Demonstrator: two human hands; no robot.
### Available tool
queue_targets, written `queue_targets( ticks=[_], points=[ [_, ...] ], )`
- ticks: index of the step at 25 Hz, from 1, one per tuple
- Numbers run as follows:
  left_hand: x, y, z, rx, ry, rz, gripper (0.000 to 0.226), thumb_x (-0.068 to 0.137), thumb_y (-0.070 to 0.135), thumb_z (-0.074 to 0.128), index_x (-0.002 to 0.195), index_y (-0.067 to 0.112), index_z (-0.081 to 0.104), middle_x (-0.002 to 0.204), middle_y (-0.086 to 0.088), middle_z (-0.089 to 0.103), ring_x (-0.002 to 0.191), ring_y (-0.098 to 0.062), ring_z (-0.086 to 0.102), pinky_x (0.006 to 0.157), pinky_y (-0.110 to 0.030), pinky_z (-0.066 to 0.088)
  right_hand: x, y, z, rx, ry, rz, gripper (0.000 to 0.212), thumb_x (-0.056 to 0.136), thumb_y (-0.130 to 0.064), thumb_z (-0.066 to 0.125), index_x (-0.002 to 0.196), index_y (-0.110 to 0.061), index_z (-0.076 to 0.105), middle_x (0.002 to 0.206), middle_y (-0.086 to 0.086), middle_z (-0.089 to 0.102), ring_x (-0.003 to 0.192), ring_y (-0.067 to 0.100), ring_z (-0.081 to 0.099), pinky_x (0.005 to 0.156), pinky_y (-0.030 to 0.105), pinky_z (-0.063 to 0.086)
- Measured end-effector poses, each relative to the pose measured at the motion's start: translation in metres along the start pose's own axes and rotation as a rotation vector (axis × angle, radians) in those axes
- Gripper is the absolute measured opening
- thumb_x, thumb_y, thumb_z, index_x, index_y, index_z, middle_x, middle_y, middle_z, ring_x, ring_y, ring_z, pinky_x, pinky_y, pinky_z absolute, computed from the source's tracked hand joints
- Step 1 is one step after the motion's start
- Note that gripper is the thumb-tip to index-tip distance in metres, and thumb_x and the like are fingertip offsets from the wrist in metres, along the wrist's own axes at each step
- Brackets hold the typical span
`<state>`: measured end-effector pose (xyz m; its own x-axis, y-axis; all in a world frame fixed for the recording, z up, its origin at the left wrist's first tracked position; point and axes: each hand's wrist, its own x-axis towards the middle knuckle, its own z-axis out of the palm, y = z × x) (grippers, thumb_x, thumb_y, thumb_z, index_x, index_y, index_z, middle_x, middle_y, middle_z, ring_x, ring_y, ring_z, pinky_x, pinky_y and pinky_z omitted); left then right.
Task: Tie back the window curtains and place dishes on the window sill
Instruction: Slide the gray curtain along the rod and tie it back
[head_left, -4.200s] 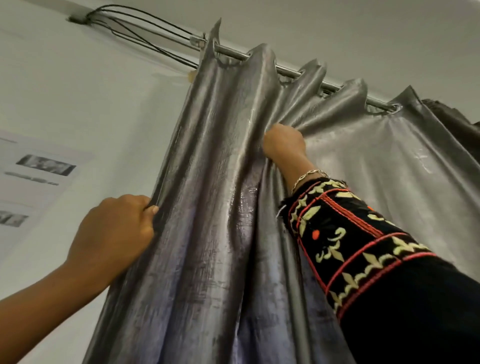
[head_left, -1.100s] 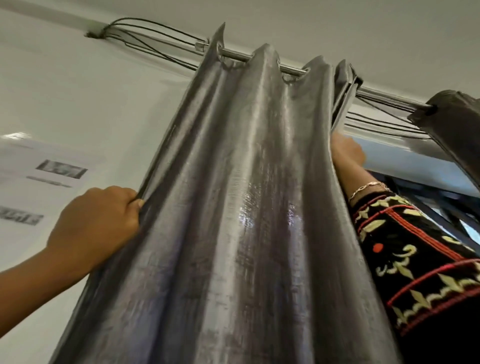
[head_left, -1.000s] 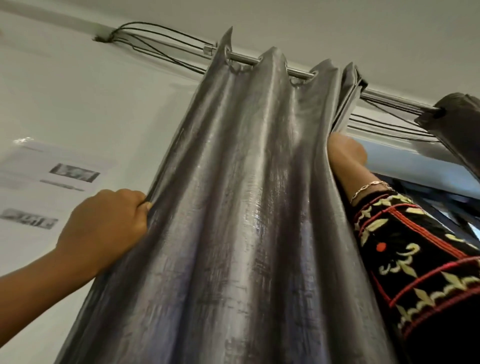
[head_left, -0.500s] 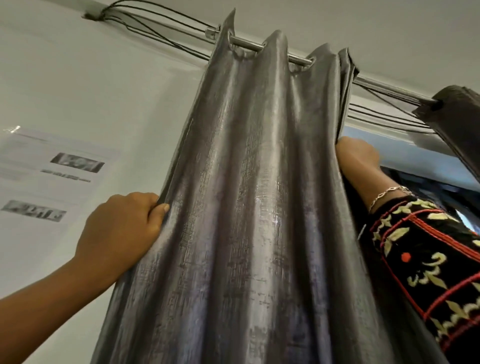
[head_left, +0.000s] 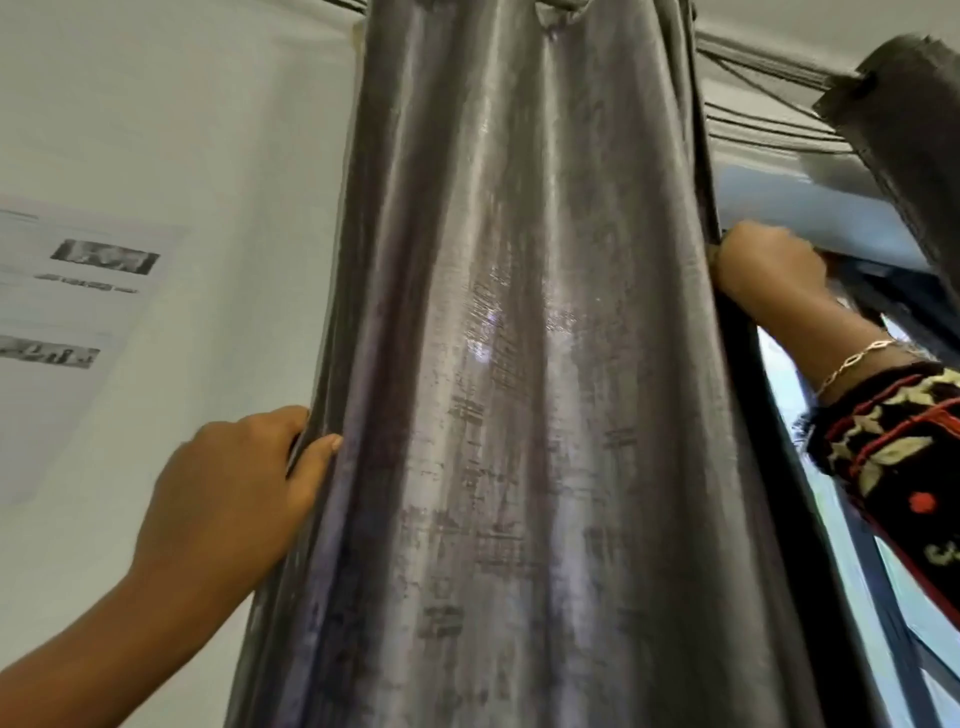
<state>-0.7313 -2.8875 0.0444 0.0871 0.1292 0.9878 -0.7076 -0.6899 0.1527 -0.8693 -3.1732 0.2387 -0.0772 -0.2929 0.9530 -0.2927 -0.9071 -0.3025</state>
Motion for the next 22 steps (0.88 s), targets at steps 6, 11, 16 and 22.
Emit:
queue_targets(
  ticks=[6, 11, 16, 22],
  points=[
    [-0.033, 0.047, 0.009, -0.056, 0.193, -0.217, 0.034, 0.086, 0.027, 0.056, 0.115, 0.01, 0.049, 0.092, -0.025, 0.065, 0.074, -0.043, 0.059, 0.069, -0.05, 0.051, -0.022, 0.044, 0.007, 0.168, -0.052, -0.061, 0.036, 0.091, -0.027, 0.052, 0.109, 0.004, 0.056, 0.117, 0.03, 0.056, 0.11, 0.044, 0.052, 0.086, 0.04, 0.042],
    [-0.062, 0.091, 0.02, -0.13, 0.233, -0.261, 0.058, 0.087, 0.013, 0.058, 0.137, 0.001, 0.032, 0.133, -0.026, 0.044, 0.118, -0.043, 0.045, 0.097, -0.052, 0.039, -0.065, 0.081, 0.026, 0.272, -0.245, -0.091, 0.014, 0.082, -0.013, 0.057, 0.093, -0.004, 0.059, 0.096, 0.023, 0.06, 0.098, 0.038, 0.057, 0.07, 0.033, 0.037],
    [-0.104, 0.172, 0.023, -0.222, 0.149, -0.046, 0.054, 0.086, 0.021, 0.048, 0.134, -0.001, 0.036, 0.141, -0.019, 0.037, 0.135, -0.032, 0.031, 0.11, -0.052, 0.026, -0.111, 0.121, 0.039, 0.423, -0.328, -0.013, 0.02, 0.08, -0.009, 0.054, 0.065, -0.011, 0.042, 0.073, 0.01, 0.047, 0.075, 0.026, 0.043, 0.065, 0.031, 0.031],
    [-0.188, 0.293, 0.033, -0.505, -0.082, 0.24, 0.036, 0.083, 0.029, 0.047, 0.116, 0.02, 0.057, 0.14, 0.005, 0.045, 0.135, -0.008, 0.034, 0.108, -0.018, 0.03, -0.174, 0.158, 0.039, 0.544, -0.363, -0.025, 0.011, 0.078, -0.017, 0.059, 0.072, -0.014, 0.051, 0.064, 0.006, 0.05, 0.073, 0.031, 0.053, 0.061, 0.031, 0.035]
  ],
)
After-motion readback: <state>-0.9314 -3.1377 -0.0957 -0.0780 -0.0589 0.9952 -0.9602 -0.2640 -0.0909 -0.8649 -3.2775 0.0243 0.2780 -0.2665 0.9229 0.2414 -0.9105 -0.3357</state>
